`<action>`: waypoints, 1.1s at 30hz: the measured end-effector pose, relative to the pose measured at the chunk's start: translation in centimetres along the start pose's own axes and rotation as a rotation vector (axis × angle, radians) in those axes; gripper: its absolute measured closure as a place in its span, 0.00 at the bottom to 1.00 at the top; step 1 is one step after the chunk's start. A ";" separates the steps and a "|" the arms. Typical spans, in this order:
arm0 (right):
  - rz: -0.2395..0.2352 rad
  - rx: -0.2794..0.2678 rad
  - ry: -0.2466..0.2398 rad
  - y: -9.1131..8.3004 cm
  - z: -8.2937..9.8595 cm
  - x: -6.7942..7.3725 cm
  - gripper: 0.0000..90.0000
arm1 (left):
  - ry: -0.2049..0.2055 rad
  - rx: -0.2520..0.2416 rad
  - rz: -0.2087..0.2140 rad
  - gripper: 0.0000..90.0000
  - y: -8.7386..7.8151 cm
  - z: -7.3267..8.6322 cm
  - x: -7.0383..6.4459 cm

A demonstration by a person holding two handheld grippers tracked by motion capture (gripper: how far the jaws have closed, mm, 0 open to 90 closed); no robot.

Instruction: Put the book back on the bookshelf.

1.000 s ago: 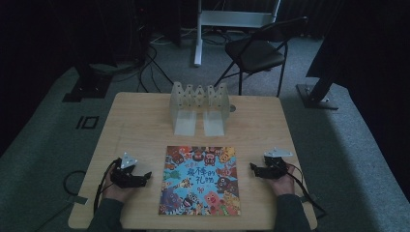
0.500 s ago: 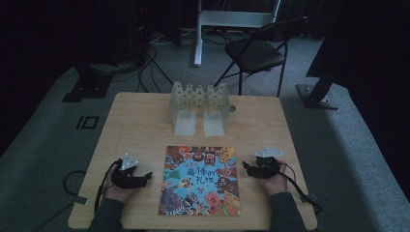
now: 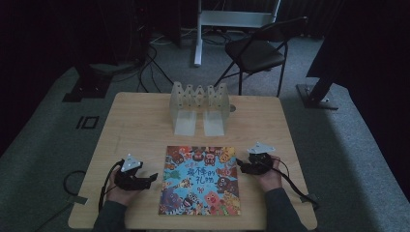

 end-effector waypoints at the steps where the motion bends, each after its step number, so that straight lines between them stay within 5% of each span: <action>1: -0.002 -0.001 -0.002 0.0 -0.1 0.1 0.35 | 0.000 -0.008 -0.021 0.19 0.0 -0.2 -0.3; 7: -0.023 -0.018 -0.020 0.2 -1.2 0.4 0.34 | 0.004 -0.019 -0.024 0.06 0.3 -0.8 -1.5; 11: -0.037 -0.023 -0.032 0.3 -1.9 0.5 0.31 | 0.026 -0.006 0.017 0.04 0.9 -1.0 -2.9; 33: -0.210 0.044 0.012 4.9 -3.4 2.2 0.21 | 0.226 0.107 0.151 0.02 4.5 -0.5 -10.8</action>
Point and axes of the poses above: each handheld gripper's, and its own axes: y roughly forward along the jaws, z roughly out of its underside, x roughly to its left, the point moved 5 cm from there along y, roughly forward along the jaws, and after that the axes turned 15 degrees about z, right-handed, at the moved point
